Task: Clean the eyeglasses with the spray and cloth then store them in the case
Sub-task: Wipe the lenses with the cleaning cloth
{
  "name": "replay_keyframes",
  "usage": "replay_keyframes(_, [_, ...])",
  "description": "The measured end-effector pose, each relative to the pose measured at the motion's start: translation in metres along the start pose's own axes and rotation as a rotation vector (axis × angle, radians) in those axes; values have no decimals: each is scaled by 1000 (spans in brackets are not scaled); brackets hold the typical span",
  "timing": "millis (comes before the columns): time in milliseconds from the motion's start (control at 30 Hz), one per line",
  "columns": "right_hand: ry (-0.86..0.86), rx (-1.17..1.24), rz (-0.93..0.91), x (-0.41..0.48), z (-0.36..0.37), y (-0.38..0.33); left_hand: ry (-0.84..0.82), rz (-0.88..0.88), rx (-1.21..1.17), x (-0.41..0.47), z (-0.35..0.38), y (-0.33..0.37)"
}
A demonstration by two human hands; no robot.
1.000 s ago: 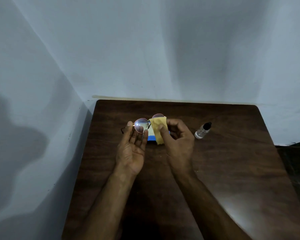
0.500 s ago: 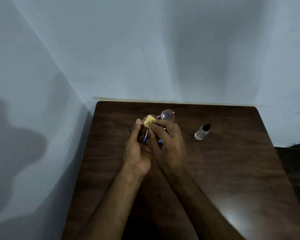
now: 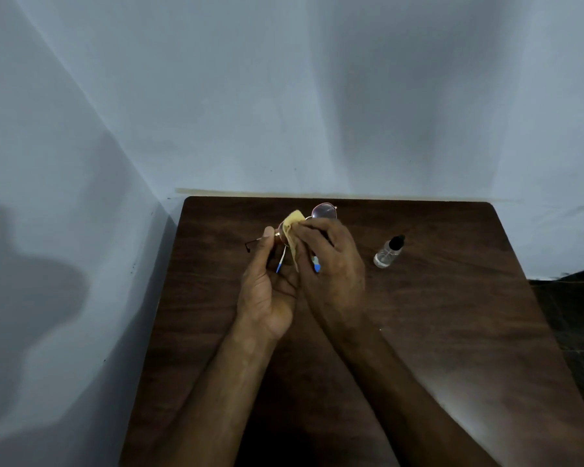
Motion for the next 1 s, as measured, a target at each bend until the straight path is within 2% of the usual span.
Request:
replay_keyframes(167, [-52,23,-73,-2,-3,-12,-14,-58,-49,-2,0,-3])
replay_keyframes(367, [12,22,36,4,-11,2,-30,20,29,-6,4,-4])
replay_keyframes(567, [-30,28,-78,-3,-13,-14,-23,-14,-5,-6,2,-5])
replay_keyframes(667, [-5,12,-24,-10,-14,-4,-2,14,1,-6,1,-3])
replay_keyframes(767, [22,4,44,4,-16,1,-50,34,9,-6,4,-4])
replay_keyframes(1000, [-20,20,-96,1,-13,-13,-17,7,12,-4,0,-3])
Point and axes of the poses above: each hand's wrist, its own x-axis towards the middle knuckle, its own z-axis out of the palm, y = z × x, the point moved 4 cm from there along x, towards the middle knuckle, and after that the axes turned 15 degrees about -x, right-handed, at the moved point
